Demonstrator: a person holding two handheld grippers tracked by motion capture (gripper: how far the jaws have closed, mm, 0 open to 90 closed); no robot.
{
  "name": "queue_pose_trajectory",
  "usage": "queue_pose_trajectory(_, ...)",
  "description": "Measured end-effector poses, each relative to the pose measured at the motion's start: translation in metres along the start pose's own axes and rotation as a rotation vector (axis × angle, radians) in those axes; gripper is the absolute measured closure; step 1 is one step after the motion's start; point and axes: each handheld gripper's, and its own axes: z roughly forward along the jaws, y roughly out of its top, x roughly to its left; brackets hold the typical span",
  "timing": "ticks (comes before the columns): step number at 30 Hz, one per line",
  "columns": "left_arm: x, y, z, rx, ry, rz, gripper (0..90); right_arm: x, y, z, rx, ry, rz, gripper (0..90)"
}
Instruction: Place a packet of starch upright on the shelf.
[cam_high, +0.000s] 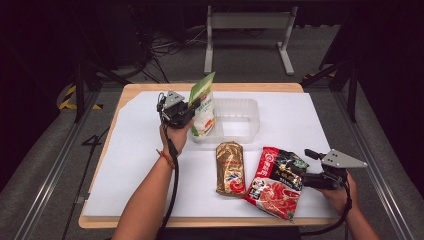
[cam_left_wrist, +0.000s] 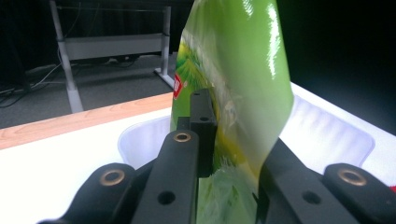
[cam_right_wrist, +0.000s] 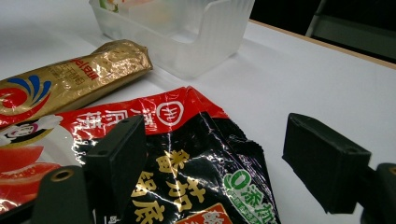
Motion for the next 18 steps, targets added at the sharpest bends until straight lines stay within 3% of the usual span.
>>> queue_pose_trajectory(3, 0.0002, -0.0015, -0.0019, 0.004, -0.005, 0.001, 86.6, 0.0001, 0.0, 0.0004, 0.003, 0.002, 0.003, 22.1)
queue_pose_trajectory(18, -0.0037, -0.0052, -0.0097, 0.041, -0.02, 0.1, 84.3, -0.0011, 0.0014, 0.0019, 0.0, 0.001, 0.006, 22.1)
